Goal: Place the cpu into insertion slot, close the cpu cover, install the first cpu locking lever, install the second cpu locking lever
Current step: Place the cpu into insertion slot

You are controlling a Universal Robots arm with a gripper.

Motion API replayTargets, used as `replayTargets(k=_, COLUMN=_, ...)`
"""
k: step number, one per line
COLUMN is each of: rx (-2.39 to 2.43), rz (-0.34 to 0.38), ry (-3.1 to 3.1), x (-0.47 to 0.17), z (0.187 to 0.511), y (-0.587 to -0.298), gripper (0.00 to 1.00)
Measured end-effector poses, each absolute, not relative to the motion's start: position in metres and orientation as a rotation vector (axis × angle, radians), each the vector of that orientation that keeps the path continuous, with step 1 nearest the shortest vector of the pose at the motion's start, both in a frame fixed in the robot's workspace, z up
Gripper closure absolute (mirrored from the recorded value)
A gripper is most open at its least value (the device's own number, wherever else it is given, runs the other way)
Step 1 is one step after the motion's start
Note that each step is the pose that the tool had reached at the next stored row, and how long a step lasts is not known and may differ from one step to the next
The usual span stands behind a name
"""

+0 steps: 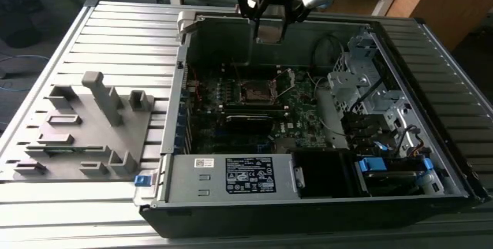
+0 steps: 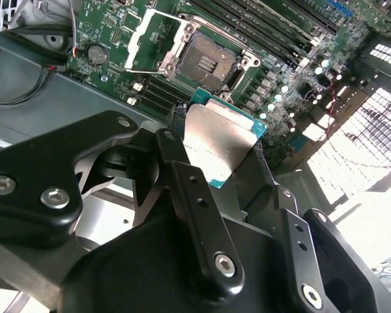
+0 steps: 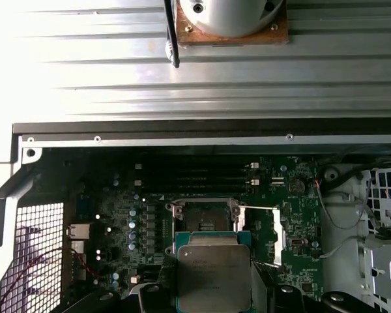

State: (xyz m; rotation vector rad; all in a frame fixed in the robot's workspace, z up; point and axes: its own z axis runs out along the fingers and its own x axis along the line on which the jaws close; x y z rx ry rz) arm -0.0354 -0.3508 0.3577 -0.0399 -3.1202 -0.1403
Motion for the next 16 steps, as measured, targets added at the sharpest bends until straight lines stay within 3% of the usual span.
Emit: replayTargets(k=16, rx=-0.040, rz=-0.141, ry=-3.122, x=-0.0356, z=0.3540, y=-0.3507, gripper=0.46)
